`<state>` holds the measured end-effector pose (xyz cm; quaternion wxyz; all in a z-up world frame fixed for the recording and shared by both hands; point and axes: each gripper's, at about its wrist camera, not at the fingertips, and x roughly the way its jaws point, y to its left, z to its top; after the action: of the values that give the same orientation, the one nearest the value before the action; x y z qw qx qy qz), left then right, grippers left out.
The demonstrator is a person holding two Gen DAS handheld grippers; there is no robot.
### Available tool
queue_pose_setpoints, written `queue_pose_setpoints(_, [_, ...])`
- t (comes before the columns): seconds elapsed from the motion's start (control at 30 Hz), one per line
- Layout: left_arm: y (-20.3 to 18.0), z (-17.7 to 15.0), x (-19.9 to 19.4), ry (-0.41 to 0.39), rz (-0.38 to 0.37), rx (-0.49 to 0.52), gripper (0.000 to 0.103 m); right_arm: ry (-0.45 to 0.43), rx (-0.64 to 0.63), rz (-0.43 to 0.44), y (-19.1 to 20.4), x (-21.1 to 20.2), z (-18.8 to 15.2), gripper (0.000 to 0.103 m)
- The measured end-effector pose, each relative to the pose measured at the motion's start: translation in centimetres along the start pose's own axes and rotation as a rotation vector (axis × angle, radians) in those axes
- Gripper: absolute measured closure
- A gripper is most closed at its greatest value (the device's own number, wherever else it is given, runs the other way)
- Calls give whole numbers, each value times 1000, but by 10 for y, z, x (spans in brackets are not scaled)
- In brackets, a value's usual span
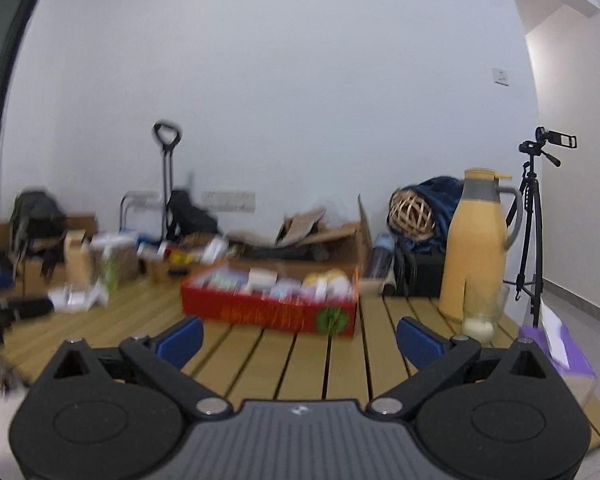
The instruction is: Organize soft objects
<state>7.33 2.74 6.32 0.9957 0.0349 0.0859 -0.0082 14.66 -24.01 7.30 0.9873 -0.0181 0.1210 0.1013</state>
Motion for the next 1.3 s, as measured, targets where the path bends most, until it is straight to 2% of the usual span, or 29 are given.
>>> queue_pose_setpoints(0.07, [0,-10,-26,-11,41,-11,0,24,7,-33,7,-22,-15,0])
queue_pose_setpoints(0.13, [4,-18,-47,8,29,-55,0,41,60,-19,13,-43,-28,0])
queue_pose_setpoints(0.23, [9,-21,-57,33,28,-49,0,28,103,12,27,-70,-46,0])
queue_pose_setpoints(0.3, [13,-18,-56,24,51,-49,0,8,65,-3,36,-79,-52,0])
queue_pose_setpoints(0.47, [21,-12,-56,13,72,-87,0,-11,64,24,44,-82,-47,0])
queue_pose_setpoints(0.63, [18,-11,-60,3,53,-76,0,-5,72,40,45,-79,-44,0])
queue_pose_setpoints(0.87, [17,-9,-59,13,20,-90,0,-14,85,26,43,-78,-44,0])
queue_pose_setpoints(1.3, [14,-7,-63,1,3,-90,0,-15,74,27,46,-80,-44,0])
